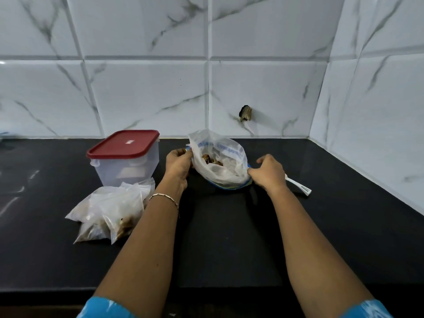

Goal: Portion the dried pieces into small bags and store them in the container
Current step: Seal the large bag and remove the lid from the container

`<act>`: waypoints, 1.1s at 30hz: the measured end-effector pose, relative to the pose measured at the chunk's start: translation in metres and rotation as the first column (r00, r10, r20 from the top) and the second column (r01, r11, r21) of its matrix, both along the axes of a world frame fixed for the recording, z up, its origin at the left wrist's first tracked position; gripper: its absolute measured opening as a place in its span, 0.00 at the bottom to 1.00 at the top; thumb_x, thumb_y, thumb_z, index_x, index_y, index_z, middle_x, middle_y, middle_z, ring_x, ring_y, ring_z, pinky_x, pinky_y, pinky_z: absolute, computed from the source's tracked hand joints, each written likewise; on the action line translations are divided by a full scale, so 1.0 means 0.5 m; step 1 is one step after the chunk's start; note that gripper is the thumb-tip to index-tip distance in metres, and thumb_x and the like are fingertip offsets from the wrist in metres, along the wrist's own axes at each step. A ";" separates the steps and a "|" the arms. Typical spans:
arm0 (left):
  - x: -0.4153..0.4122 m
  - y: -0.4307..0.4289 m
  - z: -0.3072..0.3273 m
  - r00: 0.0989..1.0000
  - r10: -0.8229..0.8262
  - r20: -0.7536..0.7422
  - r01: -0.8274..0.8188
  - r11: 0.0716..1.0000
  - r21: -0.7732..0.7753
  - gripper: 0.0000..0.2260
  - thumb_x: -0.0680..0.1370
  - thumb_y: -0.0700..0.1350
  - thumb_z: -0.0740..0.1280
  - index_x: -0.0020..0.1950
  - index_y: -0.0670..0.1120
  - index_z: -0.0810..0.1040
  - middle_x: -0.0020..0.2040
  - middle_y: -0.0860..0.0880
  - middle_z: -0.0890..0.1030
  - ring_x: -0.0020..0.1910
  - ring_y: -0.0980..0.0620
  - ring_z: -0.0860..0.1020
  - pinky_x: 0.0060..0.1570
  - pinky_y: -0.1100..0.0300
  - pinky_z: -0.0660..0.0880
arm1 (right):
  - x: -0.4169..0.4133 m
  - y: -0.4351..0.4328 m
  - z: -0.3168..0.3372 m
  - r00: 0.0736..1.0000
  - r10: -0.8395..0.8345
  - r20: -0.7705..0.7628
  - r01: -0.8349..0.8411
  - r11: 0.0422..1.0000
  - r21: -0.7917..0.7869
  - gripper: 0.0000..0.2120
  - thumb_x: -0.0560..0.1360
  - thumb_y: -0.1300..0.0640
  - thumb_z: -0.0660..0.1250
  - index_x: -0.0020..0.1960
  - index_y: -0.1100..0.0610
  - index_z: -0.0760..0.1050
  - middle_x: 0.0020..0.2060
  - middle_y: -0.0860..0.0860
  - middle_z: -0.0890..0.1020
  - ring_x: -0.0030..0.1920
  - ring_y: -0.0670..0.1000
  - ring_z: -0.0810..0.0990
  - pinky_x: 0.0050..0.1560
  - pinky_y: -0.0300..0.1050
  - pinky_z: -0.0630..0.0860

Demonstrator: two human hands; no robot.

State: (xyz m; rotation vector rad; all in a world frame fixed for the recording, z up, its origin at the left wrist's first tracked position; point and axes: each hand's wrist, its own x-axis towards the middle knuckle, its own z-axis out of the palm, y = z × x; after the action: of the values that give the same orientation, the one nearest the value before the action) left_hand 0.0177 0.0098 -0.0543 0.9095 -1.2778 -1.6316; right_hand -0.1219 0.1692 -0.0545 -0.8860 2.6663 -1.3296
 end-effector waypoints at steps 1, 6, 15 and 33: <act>0.001 0.000 -0.002 1.000 0.014 0.001 -0.014 1.000 -0.008 0.06 0.76 0.45 0.70 0.48 0.46 0.75 0.43 0.45 0.81 0.36 0.51 0.76 0.30 0.60 0.70 | 0.000 -0.001 -0.002 1.000 -0.001 0.008 0.001 1.000 -0.007 0.18 0.73 0.58 0.69 0.61 0.60 0.72 0.57 0.55 0.78 0.56 0.56 0.77 0.47 0.42 0.69; 0.013 0.003 -0.008 0.998 0.062 0.002 -0.062 0.997 -0.050 0.11 0.72 0.48 0.75 0.47 0.50 0.74 0.50 0.44 0.82 0.48 0.45 0.81 0.44 0.49 0.81 | 0.000 -0.007 -0.011 0.985 0.025 0.172 -0.006 0.994 -0.109 0.19 0.68 0.63 0.70 0.58 0.58 0.74 0.52 0.57 0.81 0.47 0.56 0.82 0.42 0.46 0.79; 0.028 0.026 0.068 0.984 0.116 -0.133 -0.116 0.993 0.003 0.10 0.77 0.46 0.71 0.42 0.45 0.72 0.44 0.43 0.80 0.44 0.43 0.82 0.44 0.47 0.82 | 0.010 -0.001 0.066 0.994 -0.077 0.077 0.099 0.935 -0.339 0.09 0.69 0.60 0.69 0.47 0.52 0.74 0.45 0.49 0.80 0.48 0.53 0.80 0.47 0.47 0.78; 0.092 0.009 0.241 0.904 0.219 0.367 -0.039 0.897 -0.441 0.12 0.75 0.33 0.67 0.33 0.45 0.78 0.38 0.44 0.78 0.29 0.46 0.74 0.44 0.53 0.80 | 0.002 0.007 0.289 0.934 0.009 -0.357 0.010 0.999 0.051 0.16 0.74 0.65 0.59 0.54 0.57 0.82 0.52 0.56 0.82 0.51 0.58 0.79 0.48 0.46 0.76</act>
State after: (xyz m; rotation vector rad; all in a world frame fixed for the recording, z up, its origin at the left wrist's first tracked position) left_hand 0.0637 0.0143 0.0663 1.0629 -1.7324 -1.0154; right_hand -0.1209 0.1725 0.0900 -1.2278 2.9457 -1.1912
